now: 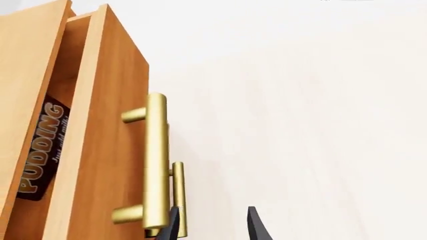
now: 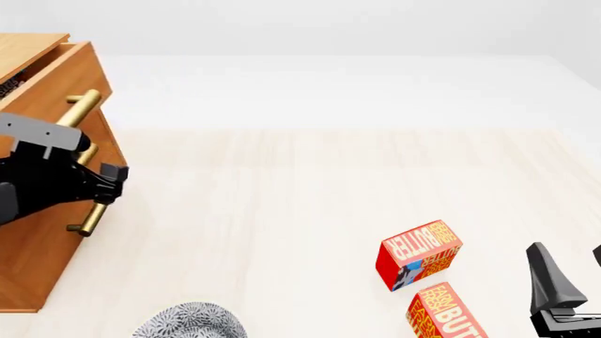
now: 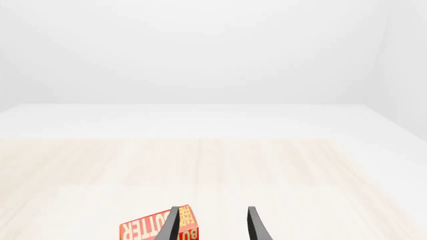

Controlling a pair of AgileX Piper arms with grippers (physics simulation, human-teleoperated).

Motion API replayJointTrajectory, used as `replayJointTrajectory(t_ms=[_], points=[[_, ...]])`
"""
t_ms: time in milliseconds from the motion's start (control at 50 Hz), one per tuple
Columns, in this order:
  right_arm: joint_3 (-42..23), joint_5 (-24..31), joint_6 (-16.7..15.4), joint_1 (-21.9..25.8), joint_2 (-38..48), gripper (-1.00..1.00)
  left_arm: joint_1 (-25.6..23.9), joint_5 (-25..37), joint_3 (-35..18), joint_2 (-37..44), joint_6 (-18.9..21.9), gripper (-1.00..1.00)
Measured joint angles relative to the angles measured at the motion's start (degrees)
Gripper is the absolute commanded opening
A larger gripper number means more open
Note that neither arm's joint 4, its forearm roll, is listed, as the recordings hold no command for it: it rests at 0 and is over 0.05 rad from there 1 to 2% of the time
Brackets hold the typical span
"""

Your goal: Put the chocolate pudding in the top drawer of the cabinet and close it.

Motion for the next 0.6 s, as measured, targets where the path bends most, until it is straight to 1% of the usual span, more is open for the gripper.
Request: replayJointTrajectory(t_ms=[600], points=[[0.00, 0.00, 0.00, 0.00, 0.00, 1.00, 5.19, -1.21, -1.14, 2.09, -0.25, 1.00]])
